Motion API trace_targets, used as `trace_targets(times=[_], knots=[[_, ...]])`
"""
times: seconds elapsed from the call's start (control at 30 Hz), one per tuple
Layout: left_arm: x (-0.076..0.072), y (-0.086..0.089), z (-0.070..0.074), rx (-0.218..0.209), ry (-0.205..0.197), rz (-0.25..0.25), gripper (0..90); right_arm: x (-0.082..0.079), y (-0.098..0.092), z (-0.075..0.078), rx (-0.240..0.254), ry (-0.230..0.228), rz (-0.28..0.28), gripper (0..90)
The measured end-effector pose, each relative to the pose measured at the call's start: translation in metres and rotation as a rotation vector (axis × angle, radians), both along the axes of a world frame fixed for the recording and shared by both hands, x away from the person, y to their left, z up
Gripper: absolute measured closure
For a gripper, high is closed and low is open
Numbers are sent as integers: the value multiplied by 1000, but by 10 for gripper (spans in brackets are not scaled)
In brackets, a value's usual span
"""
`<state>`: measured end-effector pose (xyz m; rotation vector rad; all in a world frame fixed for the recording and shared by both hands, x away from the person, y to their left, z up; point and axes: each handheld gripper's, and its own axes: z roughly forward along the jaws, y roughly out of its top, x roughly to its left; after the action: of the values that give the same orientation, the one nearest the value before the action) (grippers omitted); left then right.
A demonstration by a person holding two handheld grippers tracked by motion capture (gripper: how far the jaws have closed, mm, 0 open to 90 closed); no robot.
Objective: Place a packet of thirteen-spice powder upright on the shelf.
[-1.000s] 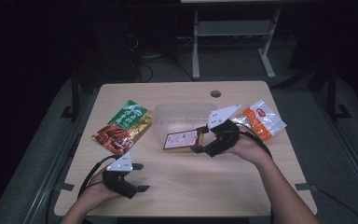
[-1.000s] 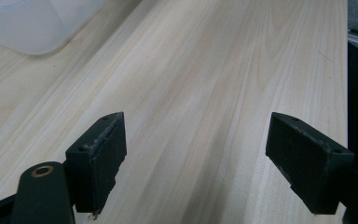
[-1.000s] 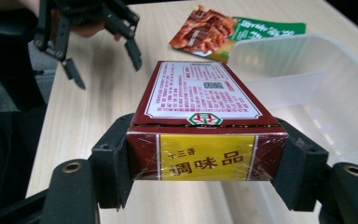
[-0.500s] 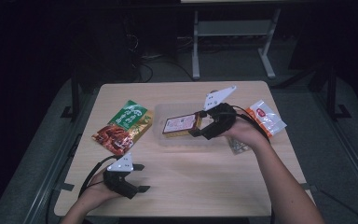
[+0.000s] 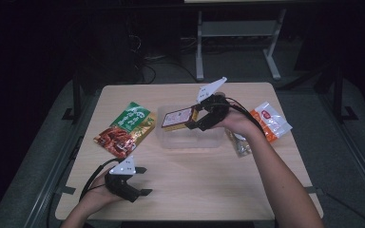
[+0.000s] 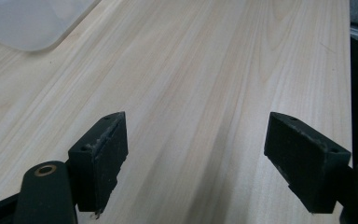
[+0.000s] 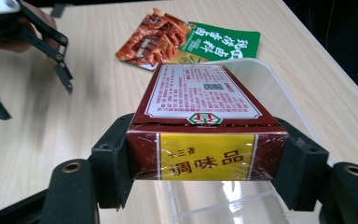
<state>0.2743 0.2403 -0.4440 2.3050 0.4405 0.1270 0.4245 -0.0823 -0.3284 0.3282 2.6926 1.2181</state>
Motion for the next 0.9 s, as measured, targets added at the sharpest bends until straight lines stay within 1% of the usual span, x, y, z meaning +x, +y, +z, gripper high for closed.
trace_targets(times=[0.1,0.17,0.2,0.23,0.27,0.3,0.33,0.37,0.43,0.47,0.5,0.57,0.7,0.77,0.83,0.9], knots=[[0,0,1,-3,-6,-4,209,6,7,-2,-20,-20,18,318],[-1,0,1,-6,-7,0,209,10,11,-3,-36,-26,19,317],[-1,-1,1,-8,-8,0,209,10,13,-3,-31,-12,7,317],[-1,-1,1,-4,-11,-6,209,12,14,-4,-32,-25,17,318],[-1,-2,1,0,-13,-7,209,14,16,-4,-36,-15,11,317],[-1,-2,1,3,-12,-9,208,15,18,-5,-41,-24,14,317],[-1,-2,1,5,-13,-11,208,16,19,-4,-44,-19,10,317],[-1,-2,1,7,-14,-11,208,17,21,-5,-45,-27,18,317],[-1,-2,1,8,-16,-10,208,18,25,-4,-47,-14,12,317],[-1,-2,1,6,-16,-9,208,20,26,-4,-51,-25,20,317],[-1,-2,1,6,-16,-8,208,21,28,-4,-55,-21,21,317],[-1,-2,1,8,-17,-8,208,24,31,-5,-47,-32,22,317],[-1,-2,1,10,-17,-10,208,27,32,-7,-53,-28,22,317],[-1,-3,1,12,-15,-11,208,29,34,-9,-68,-21,22,317],[-1,-3,1,13,-16,-11,207,31,36,-10,-77,-26,33,316],[-1,-3,1,14,-17,-9,207,32,38,-9,-80,-33,31,316]])
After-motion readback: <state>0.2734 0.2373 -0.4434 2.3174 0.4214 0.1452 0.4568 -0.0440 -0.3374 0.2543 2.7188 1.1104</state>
